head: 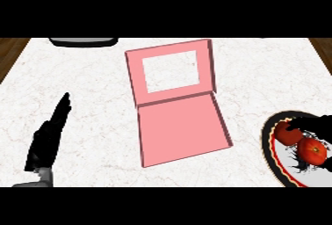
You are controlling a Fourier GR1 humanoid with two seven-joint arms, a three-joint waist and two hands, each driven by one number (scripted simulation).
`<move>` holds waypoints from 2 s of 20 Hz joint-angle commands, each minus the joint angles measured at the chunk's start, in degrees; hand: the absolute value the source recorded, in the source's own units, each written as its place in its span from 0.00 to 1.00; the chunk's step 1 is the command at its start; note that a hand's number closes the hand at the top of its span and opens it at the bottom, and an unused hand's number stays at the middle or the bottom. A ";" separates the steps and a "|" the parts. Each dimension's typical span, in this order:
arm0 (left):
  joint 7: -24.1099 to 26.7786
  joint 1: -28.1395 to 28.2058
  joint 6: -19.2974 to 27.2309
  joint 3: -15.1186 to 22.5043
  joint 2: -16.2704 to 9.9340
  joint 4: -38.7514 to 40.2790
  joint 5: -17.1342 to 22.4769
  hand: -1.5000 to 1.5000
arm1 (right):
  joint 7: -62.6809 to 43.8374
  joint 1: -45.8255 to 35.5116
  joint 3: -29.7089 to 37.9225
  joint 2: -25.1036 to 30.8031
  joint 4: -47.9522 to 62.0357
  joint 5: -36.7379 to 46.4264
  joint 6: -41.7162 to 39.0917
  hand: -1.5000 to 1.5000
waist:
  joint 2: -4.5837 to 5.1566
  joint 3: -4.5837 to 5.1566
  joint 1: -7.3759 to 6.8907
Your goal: Pick the tomato from the plate and place it in the cardboard box
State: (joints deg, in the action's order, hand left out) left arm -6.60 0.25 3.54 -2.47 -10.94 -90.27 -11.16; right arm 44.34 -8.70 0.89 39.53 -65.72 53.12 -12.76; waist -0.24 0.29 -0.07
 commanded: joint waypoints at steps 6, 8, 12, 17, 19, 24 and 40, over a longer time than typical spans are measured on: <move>1.23 -4.48 -3.07 2.05 0.05 1.98 0.18 0.50 | 3.59 -22.98 -5.03 -5.29 8.13 4.28 0.84 1.00 | 1.94 -0.48 -6.39; 1.18 -6.60 -2.89 1.23 0.22 3.34 0.71 0.50 | 6.44 -27.53 -6.51 -6.74 12.46 5.82 2.75 1.00 | 2.22 -0.49 -6.27; 0.11 -4.50 -2.63 2.22 0.55 1.57 -0.22 0.50 | 9.95 -36.97 -4.52 -8.08 23.59 6.55 6.99 1.00 | 1.90 -0.54 -6.09; -1.35 -4.83 -2.12 1.16 0.35 1.32 -0.16 0.50 | 19.62 -44.64 -0.25 -6.87 34.25 1.76 4.17 1.00 | 1.45 -0.46 -3.92; 0.44 -4.80 -1.01 0.32 0.60 3.76 -0.49 0.50 | 23.64 -46.57 0.56 -7.09 32.72 -3.26 -5.35 1.00 | 1.24 -0.37 -3.28; 1.29 -3.23 -1.44 -0.09 0.21 3.49 -0.07 0.50 | 26.63 -48.66 1.51 -9.80 33.02 -11.62 -13.07 1.00 | 0.75 -0.34 -2.40; 1.45 -2.04 -0.81 -1.70 -0.06 3.27 0.15 0.50 | 8.96 -56.84 -8.24 -18.62 23.34 -24.51 -22.67 1.00 | 0.00 -0.24 -0.14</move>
State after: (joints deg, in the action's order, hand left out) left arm -5.46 -1.39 2.12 -3.58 -11.02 -87.71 -10.77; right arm 50.73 -64.10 -5.11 23.27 -40.74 30.08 -24.68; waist -0.35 0.04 -0.50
